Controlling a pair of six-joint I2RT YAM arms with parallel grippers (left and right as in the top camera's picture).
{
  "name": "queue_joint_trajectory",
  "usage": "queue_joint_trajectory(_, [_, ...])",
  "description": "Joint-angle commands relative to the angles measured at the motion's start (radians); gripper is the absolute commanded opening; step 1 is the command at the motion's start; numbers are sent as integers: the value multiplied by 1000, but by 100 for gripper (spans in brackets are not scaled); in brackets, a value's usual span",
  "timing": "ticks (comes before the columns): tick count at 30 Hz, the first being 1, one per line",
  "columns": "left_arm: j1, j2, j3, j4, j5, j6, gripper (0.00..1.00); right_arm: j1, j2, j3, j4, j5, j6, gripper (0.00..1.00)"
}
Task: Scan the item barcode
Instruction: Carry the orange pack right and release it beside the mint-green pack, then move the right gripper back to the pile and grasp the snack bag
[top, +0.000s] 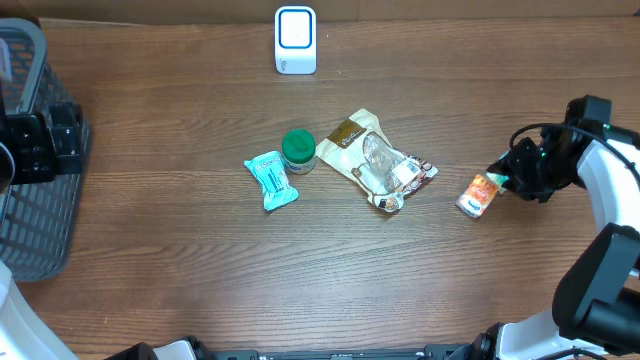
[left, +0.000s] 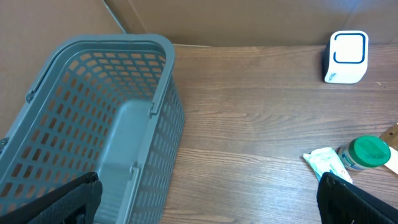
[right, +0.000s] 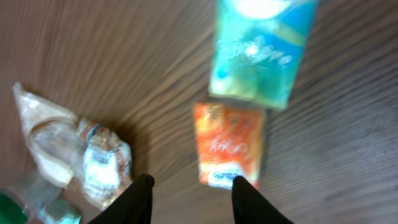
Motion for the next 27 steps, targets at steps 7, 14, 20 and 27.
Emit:
queue_joint_trajectory(7, [4, -1, 2, 4, 6, 15, 100, 73, -11, 252, -71, -168, -204, 51])
queue_joint_trajectory(14, [4, -1, 2, 4, 6, 15, 99, 204, 11, 236, 53, -166, -204, 54])
queue_joint_trajectory(20, [4, -1, 2, 3, 6, 15, 100, 351, 106, 234, 56, -183, -196, 42])
queue_joint_trajectory(27, [4, -1, 2, 3, 6, 15, 100, 560, 137, 222, -8, -176, -173, 31])
